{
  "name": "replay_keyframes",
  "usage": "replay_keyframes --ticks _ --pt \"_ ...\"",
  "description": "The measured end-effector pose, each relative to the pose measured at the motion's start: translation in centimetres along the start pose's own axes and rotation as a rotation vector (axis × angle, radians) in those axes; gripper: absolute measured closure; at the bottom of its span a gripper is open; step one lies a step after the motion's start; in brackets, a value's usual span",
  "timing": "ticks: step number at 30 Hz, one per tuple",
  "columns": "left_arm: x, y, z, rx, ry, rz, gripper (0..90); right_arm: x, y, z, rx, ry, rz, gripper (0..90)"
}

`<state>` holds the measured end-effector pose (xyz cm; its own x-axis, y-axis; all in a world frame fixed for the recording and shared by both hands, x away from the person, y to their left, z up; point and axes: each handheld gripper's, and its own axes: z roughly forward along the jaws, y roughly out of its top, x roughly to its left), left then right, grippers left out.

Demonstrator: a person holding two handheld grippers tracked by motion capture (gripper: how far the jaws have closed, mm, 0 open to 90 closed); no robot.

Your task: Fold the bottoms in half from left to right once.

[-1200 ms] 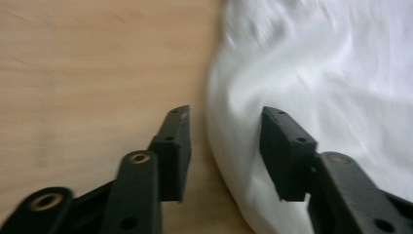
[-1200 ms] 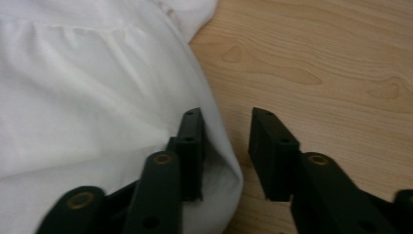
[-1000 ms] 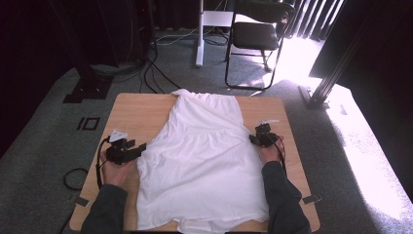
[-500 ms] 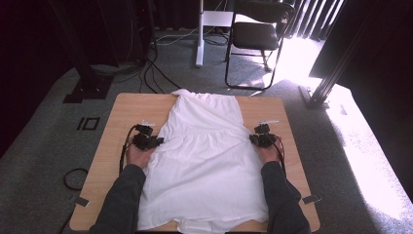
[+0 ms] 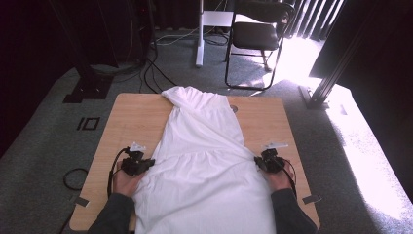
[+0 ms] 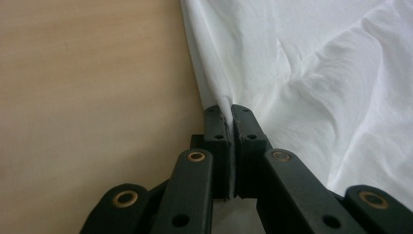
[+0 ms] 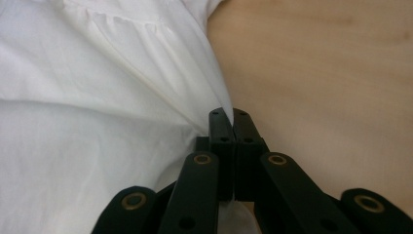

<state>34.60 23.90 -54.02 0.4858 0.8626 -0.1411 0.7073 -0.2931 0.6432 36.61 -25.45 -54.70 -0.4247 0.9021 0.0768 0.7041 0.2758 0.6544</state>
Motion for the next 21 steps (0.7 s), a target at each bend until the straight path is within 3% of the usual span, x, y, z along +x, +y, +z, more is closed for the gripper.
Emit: replay_keyframes --ticks 3,7,8,9,10,11,12,13,16,21 --pt "-0.9 -1.5 -1.1 0.014 -0.024 0.021 87.7 0.6 -1.9 -1.5 0.005 0.025 0.012 89.4" --pt "-1.5 -3.3 -2.5 0.029 -0.071 0.018 87.4 1.2 -3.6 -3.0 0.028 0.057 0.024 89.1" --pt "-1.7 -3.4 -2.8 0.022 -0.066 0.038 85.9 1.3 -3.7 -3.2 0.043 0.064 0.024 86.2" --pt "-1.7 -3.4 -2.8 0.022 -0.066 0.038 77.8 1.4 -3.6 -3.4 0.050 0.068 0.005 76.2" --pt "-1.7 -3.4 -3.1 -0.003 -0.055 0.055 77.8 1.4 -3.6 -3.4 0.050 0.068 0.005 76.2" --pt "-1.7 -3.4 -3.1 -0.003 -0.055 0.055 66.6 1.4 -3.6 -3.4 0.050 0.068 0.005 76.2" --pt "-0.9 -2.4 -3.9 -0.088 -0.014 0.010 56.5 1.9 -2.3 -4.0 -0.006 0.036 -0.053 50.9" --pt "-0.6 -1.9 -4.1 -0.117 -0.009 -0.008 53.4 2.0 -1.5 -4.2 -0.041 0.039 -0.060 46.9" --pt "0.1 0.2 -3.9 -0.143 -0.005 -0.013 50.3 2.7 1.5 -3.8 -0.090 0.065 -0.107 42.7" --pt "-0.1 3.3 -2.1 -0.148 -0.010 0.024 48.4 5.0 6.6 -0.3 -0.087 0.093 -0.215 43.6"
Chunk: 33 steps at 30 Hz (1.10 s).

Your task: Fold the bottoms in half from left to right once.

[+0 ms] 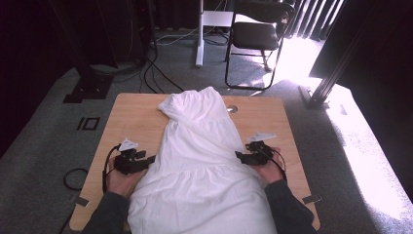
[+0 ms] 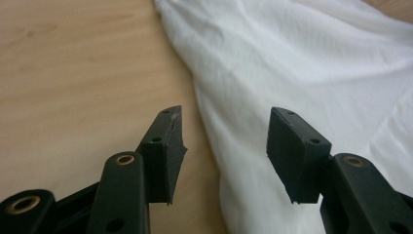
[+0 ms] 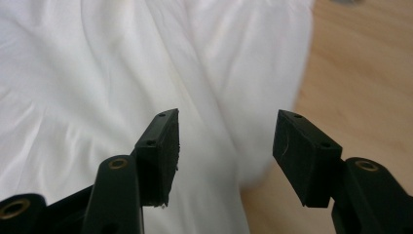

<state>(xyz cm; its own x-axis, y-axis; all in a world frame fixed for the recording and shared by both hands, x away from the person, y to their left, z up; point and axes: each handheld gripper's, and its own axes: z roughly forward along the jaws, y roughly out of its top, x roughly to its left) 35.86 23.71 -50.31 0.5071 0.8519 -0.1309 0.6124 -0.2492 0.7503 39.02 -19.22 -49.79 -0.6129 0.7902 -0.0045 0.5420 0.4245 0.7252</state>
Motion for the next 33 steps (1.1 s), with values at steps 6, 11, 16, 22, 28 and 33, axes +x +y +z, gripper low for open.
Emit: replay_keyframes --ticks 6,11,16,22,28,33 --pt "-0.2 2.0 4.0 0.050 0.015 0.030 46.7 2.0 4.5 5.7 0.021 0.053 -0.076 45.6" --pt "-0.2 1.8 6.1 0.113 0.013 0.023 47.0 2.5 6.2 9.7 0.103 0.045 -0.079 62.6" --pt "0.0 1.3 6.3 0.180 -0.006 0.040 87.1 0.4 7.3 8.3 0.051 0.000 0.017 89.5" --pt "0.1 1.4 6.0 0.149 -0.015 0.001 85.7 -3.7 7.2 4.3 -0.043 -0.074 0.115 89.4" --pt "0.3 2.0 6.0 0.117 -0.018 -0.010 53.2 -5.4 3.3 7.6 0.057 -0.095 0.196 74.5" --pt "0.6 3.6 6.1 0.074 0.000 -0.020 43.4 -5.5 2.5 8.3 0.056 -0.105 0.238 61.5"
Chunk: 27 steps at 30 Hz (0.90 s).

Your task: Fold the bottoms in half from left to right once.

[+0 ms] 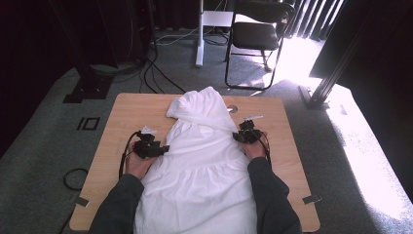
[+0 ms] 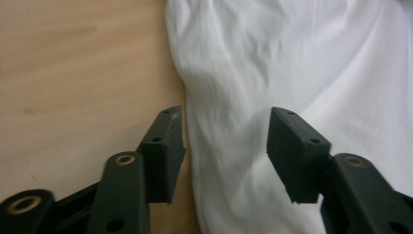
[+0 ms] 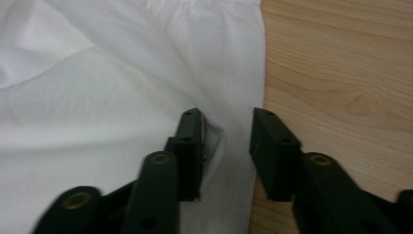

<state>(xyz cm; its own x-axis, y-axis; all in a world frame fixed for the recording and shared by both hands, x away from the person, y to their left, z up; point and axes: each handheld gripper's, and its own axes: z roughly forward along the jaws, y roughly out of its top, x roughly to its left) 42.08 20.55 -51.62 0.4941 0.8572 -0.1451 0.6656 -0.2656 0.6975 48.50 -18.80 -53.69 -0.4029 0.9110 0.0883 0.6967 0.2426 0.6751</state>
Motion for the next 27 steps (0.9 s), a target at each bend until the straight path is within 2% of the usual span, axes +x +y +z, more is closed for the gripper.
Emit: replay_keyframes --ticks 1,2,5,6,7,9,10,11,12,13,14,15,16,19,20,22,23,24,25,26,27 --pt "0.2 0.6 0.2 -0.010 -0.005 -0.006 43.4 0.0 0.1 0.0 -0.005 0.000 0.001 58.8" --pt "0.2 1.3 0.8 -0.014 0.009 -0.005 42.6 0.3 0.4 -0.2 -0.015 -0.014 -0.009 53.7" --pt "0.3 2.0 2.3 0.008 0.017 0.004 40.0 0.3 0.8 0.1 -0.001 -0.037 -0.002 50.0" --pt "0.3 2.0 2.3 0.008 0.017 0.004 39.6 0.3 0.8 0.1 -0.001 -0.037 -0.002 50.0" --pt "0.4 2.1 3.4 0.027 0.020 0.002 39.4 0.2 0.9 0.6 0.011 -0.046 0.014 49.4" --pt "0.6 2.1 4.4 0.037 0.017 -0.008 40.7 0.1 0.7 1.0 0.024 -0.037 0.028 51.6" --pt "0.6 2.1 4.4 0.037 0.017 -0.008 44.2 0.2 0.6 1.2 0.035 -0.039 0.030 53.9" --pt "0.6 2.1 4.8 0.048 0.015 -0.013 51.5 0.3 0.5 1.2 0.029 -0.047 0.026 62.0" --pt "0.5 1.9 5.1 0.051 0.023 -0.007 62.9 0.3 0.4 1.1 0.026 -0.043 0.024 71.0" --pt "0.4 1.7 5.1 0.055 0.013 -0.004 77.1 0.4 0.3 1.0 0.031 -0.035 0.026 77.0" --pt "0.2 1.6 5.0 0.058 0.012 -0.005 81.8 0.6 0.2 1.0 0.031 -0.033 0.019 81.4" --pt "0.2 1.6 5.0 0.058 0.012 -0.005 84.0 0.6 0.2 1.0 0.031 -0.033 0.019 81.4" --pt "-0.2 1.0 4.6 0.058 -0.009 0.007 85.0 1.0 -0.2 0.7 0.033 -0.025 0.003 86.6" --pt "-0.6 0.3 3.9 0.066 -0.012 0.007 85.2 1.6 -1.4 -0.3 0.034 -0.016 -0.020 87.3" --pt "-1.2 -0.9 2.9 0.066 -0.033 0.020 85.3 1.7 -2.0 -0.8 0.034 -0.007 -0.027 87.3" --pt "-1.4 -1.4 2.5 0.065 -0.035 0.022 85.2 2.0 -3.0 -1.7 0.037 0.009 -0.047 87.1" --pt "-1.7 -2.2 1.9 0.062 -0.040 0.021 85.2 2.0 -3.0 -1.7 0.037 0.009 -0.047 87.1" --pt "-2.1 -3.8 0.8 0.046 -0.066 0.016 84.9 2.1 -4.5 -3.0 0.045 0.043 -0.051 86.9" --pt "-2.1 -3.8 0.8 0.046 -0.066 0.016 84.9 2.1 -4.5 -3.0 0.045 0.043 -0.051 86.9" --pt "-2.4 -4.7 0.0 0.041 -0.075 0.015 84.9 2.4 -5.9 -4.2 0.050 0.075 -0.059 86.8" --pt "-2.6 -5.2 -0.4 0.043 -0.080 0.019 84.8 2.6 -6.4 -4.6 0.053 0.084 -0.062 86.8"
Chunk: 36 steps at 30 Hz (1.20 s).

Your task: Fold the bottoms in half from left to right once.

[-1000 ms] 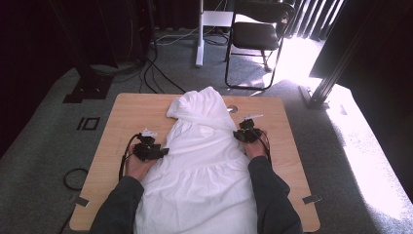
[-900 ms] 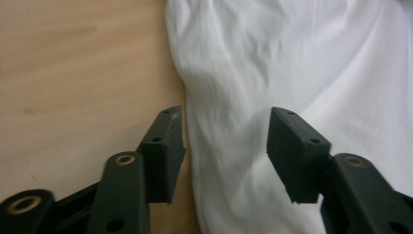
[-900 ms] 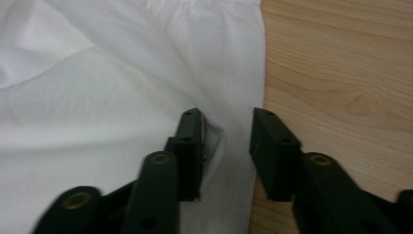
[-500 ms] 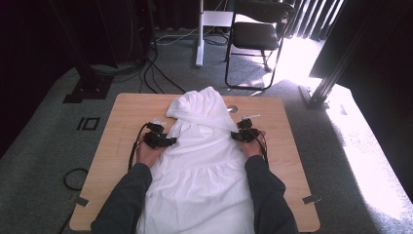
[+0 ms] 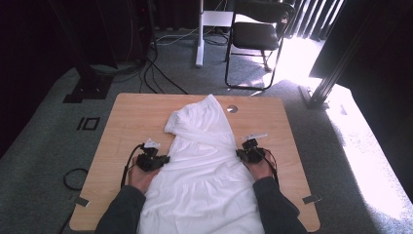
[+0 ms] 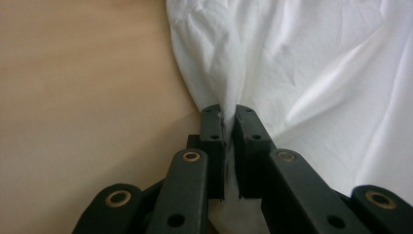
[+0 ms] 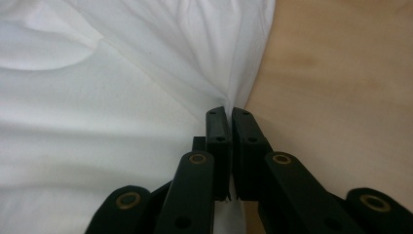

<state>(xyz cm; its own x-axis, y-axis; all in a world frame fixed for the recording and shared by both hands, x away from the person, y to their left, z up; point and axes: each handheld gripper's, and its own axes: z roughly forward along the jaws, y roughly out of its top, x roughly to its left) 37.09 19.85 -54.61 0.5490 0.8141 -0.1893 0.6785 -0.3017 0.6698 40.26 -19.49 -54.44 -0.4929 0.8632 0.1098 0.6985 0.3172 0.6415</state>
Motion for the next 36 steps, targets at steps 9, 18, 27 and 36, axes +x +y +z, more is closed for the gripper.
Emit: replay_keyframes --ticks 9,18,27,36 --pt "-1.8 -2.2 -2.8 -0.001 0.005 0.098 64.9 2.9 -2.5 -3.2 0.010 -0.010 -0.096 61.5" --pt "-0.9 1.1 -2.0 -0.054 0.028 0.094 63.6 5.5 3.8 -2.1 -0.123 0.140 -0.166 55.3" --pt "-1.7 1.4 0.7 0.000 0.001 0.108 63.7 11.1 6.8 3.1 -0.087 0.154 -0.363 52.9" --pt "-1.8 1.3 1.0 0.025 -0.003 0.110 63.2 9.7 8.7 4.4 -0.075 0.080 -0.307 88.9"
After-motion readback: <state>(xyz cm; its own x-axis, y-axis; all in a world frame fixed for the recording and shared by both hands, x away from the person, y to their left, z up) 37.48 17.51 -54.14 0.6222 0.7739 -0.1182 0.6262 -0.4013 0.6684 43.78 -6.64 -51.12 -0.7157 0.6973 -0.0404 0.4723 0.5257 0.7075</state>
